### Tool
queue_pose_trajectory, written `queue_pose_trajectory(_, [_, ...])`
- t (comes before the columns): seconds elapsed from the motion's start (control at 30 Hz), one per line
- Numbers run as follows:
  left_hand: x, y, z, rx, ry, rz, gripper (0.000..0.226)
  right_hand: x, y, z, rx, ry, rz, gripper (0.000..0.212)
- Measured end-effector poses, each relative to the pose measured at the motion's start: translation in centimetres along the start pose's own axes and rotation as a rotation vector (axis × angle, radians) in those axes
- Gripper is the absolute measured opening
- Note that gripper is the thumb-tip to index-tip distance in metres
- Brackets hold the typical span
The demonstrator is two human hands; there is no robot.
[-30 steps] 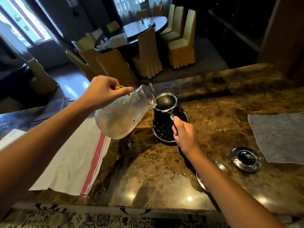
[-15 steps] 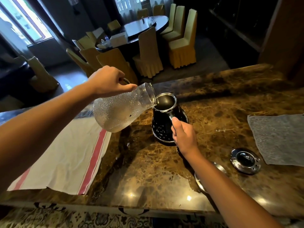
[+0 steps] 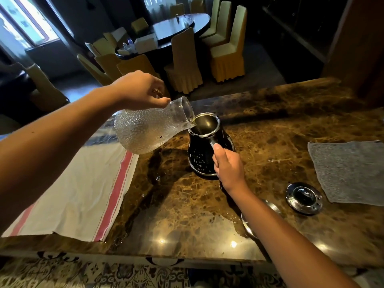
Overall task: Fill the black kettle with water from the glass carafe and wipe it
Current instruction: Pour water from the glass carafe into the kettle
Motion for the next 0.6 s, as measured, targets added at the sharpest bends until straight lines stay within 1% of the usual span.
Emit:
queue_pose_trajectory(0.07, [-0.3, 0.5, -0.2, 0.026, -0.033, -0.033, 0.046, 0.0, 0.0, 0.0, -0.005, 0.002, -0.003, 0.055])
queue_pose_trajectory(0.2, [-0.8, 1.3, -0.5, 0.070, -0.087, -0.081, 0.039, -0.1, -0.1, 0.1, -0.011, 0.022, 0.002, 0.057])
queue_pose_trajectory(0.37, [-0.5, 1.4, -1.1, 0.014, -0.154, -0.125, 0.043, -0.1, -0.1, 0.1, -0.013, 0.022, 0.006, 0.056])
queue_pose_trajectory(0.5, [-0.8, 1.7, -1.1, -0.047, -0.207, -0.103, 0.049, -0.1, 0.1, 0.0, -0.010, 0.022, 0.007, 0.056])
queue_pose_trajectory(0.6, [-1.1, 2.3, -1.3, -0.074, -0.240, -0.092, 0.048, -0.1, 0.1, 0.0, -0.018, 0.022, 0.004, 0.057])
Point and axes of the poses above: each hand's wrist, its own z-axis away from the middle knuckle, its own x-axis out of the palm, y = z × x, the point moved 6 cm from there along -z, towards the middle knuckle, and after that the axes turned 3 degrees about z, right-handed, at the moved point
